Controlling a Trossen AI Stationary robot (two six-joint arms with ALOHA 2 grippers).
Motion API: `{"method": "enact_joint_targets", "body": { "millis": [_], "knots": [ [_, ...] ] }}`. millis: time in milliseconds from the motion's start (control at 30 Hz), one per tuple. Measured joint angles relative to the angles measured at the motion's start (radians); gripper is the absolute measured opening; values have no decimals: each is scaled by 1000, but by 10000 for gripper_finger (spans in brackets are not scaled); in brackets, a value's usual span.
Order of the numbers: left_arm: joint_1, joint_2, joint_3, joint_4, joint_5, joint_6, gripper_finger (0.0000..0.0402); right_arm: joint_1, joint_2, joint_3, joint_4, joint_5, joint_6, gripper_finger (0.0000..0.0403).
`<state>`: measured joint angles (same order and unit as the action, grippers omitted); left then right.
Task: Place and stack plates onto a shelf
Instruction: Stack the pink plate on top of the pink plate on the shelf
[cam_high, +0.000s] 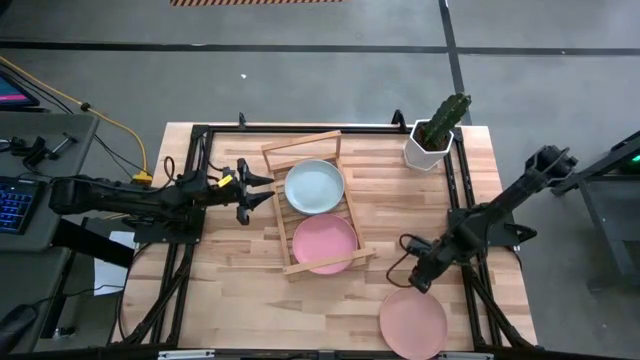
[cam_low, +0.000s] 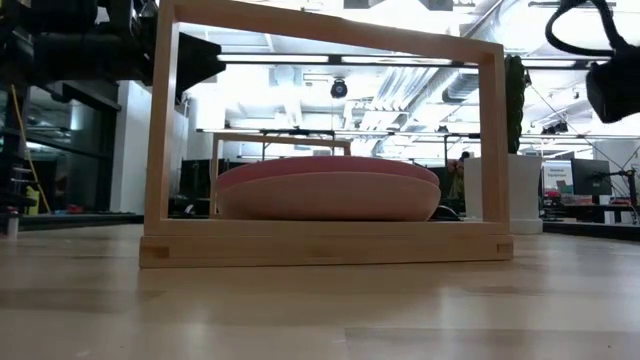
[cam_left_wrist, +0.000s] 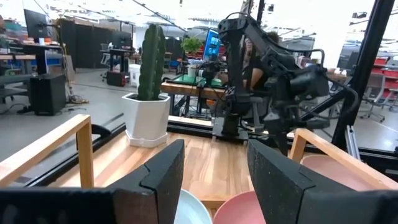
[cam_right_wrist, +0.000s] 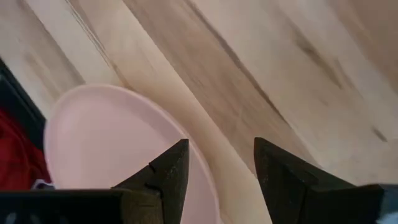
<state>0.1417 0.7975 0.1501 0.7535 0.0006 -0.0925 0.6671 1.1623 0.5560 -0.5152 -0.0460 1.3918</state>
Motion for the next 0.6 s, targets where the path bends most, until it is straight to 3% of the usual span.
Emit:
{"method": "enact_joint_targets", "body": {
  "millis": [600],
  "knots": [
    [0, 0, 0, -8, -4, 18, 166, 15, 198, 0, 126, -137, -31, 162]
  ]
}}
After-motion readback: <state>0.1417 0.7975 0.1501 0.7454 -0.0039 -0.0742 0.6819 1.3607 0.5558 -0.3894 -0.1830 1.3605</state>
